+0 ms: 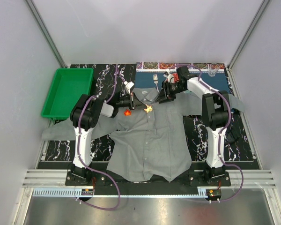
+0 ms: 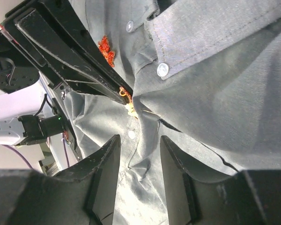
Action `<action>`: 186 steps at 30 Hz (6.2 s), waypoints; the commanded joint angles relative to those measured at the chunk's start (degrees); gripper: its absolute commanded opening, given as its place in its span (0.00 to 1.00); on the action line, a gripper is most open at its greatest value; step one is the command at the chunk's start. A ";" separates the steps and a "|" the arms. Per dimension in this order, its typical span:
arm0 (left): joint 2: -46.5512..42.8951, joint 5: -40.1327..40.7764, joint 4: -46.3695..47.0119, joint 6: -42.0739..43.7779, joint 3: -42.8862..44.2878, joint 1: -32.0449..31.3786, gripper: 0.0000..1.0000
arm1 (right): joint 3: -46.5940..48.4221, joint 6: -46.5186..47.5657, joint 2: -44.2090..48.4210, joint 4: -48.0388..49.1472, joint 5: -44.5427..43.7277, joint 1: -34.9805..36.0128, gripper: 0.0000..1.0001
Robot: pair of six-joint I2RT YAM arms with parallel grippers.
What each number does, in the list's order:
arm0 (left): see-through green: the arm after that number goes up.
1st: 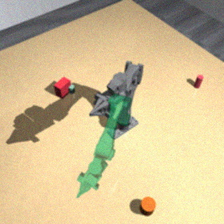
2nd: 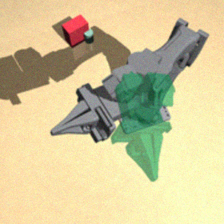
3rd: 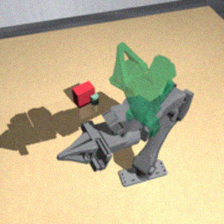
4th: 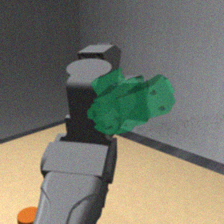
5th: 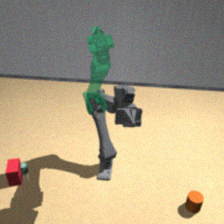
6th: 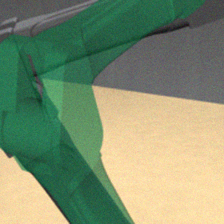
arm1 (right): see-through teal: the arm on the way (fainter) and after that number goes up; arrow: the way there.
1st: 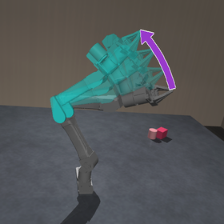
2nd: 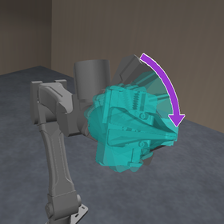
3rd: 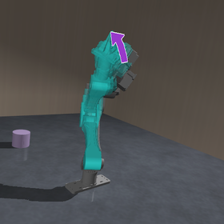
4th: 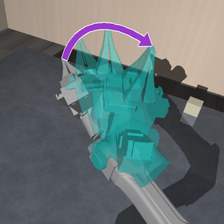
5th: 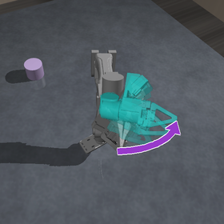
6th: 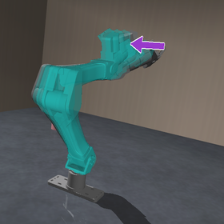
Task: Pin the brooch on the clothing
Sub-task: Pin the brooch to the clothes.
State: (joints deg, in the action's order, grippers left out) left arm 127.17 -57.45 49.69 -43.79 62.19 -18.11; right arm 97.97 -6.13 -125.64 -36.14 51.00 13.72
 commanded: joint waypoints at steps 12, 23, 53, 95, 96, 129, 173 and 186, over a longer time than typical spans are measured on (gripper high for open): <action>-0.52 -0.20 -0.12 2.66 2.41 -0.35 0.00 | 2.57 -4.94 -4.52 2.30 -0.03 0.61 0.46; -0.61 -0.21 -1.17 3.62 2.49 -0.44 0.00 | 3.28 -7.14 -5.58 5.47 3.83 0.96 0.43; -0.08 -0.29 -0.83 3.62 2.76 -0.79 0.00 | 1.34 -6.08 -5.04 4.15 0.15 1.31 0.45; -0.35 -0.73 -3.99 4.33 4.78 -1.14 0.00 | 0.55 -2.57 -4.08 4.32 6.04 2.72 0.00; -0.35 -0.73 -3.90 4.24 4.69 -1.14 0.00 | 0.64 -2.57 -3.99 4.50 5.95 2.81 0.00; -0.44 -1.00 -4.52 4.77 4.51 -1.05 0.00 | 0.20 -2.66 -4.52 5.99 9.29 2.81 0.17; -3.78 4.10 -7.07 -7.36 2.85 -0.96 0.32 | -7.45 -2.13 2.33 14.43 5.51 3.77 0.00; -4.48 3.49 -0.30 -11.14 -1.28 -0.44 0.44 | -8.68 -2.48 3.65 15.40 2.79 3.86 0.00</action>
State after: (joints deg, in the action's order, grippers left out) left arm 126.28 -54.39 43.29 -52.58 62.43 -18.85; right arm 89.89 -8.78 -126.69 -21.93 54.81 17.04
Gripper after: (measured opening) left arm 0.428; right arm 0.009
